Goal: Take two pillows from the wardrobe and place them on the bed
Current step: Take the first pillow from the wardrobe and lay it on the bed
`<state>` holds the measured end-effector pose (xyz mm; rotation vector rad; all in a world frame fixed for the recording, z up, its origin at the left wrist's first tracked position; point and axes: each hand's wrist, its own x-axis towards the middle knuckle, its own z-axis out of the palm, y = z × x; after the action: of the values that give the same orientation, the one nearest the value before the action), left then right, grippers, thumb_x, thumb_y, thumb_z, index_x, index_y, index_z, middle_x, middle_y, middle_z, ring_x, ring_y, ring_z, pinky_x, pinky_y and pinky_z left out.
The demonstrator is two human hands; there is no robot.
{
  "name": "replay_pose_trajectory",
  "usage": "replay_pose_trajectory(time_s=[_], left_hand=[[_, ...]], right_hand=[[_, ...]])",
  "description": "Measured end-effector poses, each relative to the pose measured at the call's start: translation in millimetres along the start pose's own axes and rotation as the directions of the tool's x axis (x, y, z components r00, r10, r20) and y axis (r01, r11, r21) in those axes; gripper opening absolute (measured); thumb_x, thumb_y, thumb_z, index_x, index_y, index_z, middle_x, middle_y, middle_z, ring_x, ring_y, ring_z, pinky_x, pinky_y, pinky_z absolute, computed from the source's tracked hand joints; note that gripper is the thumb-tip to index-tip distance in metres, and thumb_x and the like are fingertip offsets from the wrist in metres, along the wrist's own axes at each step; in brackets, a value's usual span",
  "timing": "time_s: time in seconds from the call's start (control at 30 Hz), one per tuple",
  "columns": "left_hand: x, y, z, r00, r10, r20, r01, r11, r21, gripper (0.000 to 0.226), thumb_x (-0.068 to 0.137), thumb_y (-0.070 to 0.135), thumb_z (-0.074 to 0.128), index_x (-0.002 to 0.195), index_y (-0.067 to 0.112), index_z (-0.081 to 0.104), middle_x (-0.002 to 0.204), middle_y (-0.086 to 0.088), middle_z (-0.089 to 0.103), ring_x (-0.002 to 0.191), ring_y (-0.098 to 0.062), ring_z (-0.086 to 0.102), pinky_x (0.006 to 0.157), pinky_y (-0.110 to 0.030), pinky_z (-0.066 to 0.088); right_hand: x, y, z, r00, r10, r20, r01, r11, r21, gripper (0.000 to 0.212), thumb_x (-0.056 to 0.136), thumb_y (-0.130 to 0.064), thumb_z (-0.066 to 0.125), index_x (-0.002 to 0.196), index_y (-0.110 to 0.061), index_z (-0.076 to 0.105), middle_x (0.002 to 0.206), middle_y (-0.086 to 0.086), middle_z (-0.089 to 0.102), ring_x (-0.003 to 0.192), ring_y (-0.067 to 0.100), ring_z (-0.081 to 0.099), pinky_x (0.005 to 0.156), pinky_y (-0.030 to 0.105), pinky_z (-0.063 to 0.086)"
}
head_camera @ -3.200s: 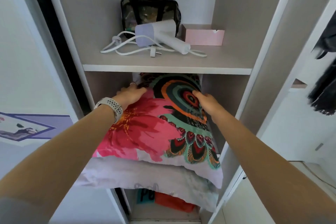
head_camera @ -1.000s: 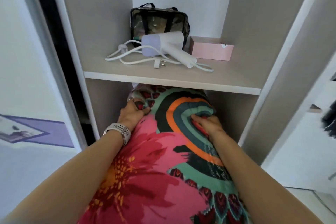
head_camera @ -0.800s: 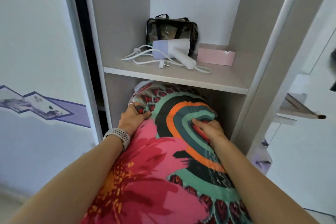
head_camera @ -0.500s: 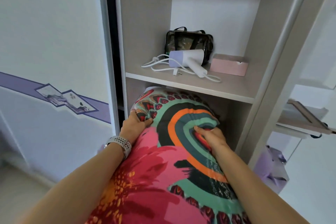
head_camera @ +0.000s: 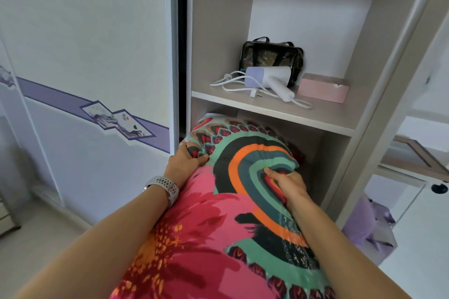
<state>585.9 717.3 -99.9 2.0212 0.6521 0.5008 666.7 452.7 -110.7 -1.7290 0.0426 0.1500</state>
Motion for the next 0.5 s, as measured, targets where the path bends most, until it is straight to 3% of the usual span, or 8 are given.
replay_pose_trajectory(time_s=[0.3,0.5], left_hand=[[-56,13,0,0.992,-0.041,-0.123,0.039,0.999,-0.014,0.063,0.076,0.046,0.075,0.125,0.016,0.048,0.118,-0.013,0.065,0.106,-0.034,0.06,0.092,-0.039,0.047],[-127,14,-4,0.95,-0.11,-0.293,0.109,0.994,-0.019,0.053,0.076,0.044,0.076,0.113,0.017,0.05,0.113,-0.014,0.065,0.102,-0.035,0.059,0.081,-0.032,0.041]], right_hand=[[-11,-2,-28,0.991,-0.052,0.122,0.05,0.999,0.02,0.026,0.066,-0.036,0.086,0.08,-0.023,0.068,0.093,0.005,0.074,0.09,0.031,0.068,0.09,0.048,0.055],[-32,-5,-50,0.956,-0.133,0.263,0.143,0.989,-0.021,0.026,0.068,-0.041,0.084,0.07,-0.025,0.063,0.076,-0.005,0.069,0.08,0.026,0.066,0.079,0.038,0.053]])
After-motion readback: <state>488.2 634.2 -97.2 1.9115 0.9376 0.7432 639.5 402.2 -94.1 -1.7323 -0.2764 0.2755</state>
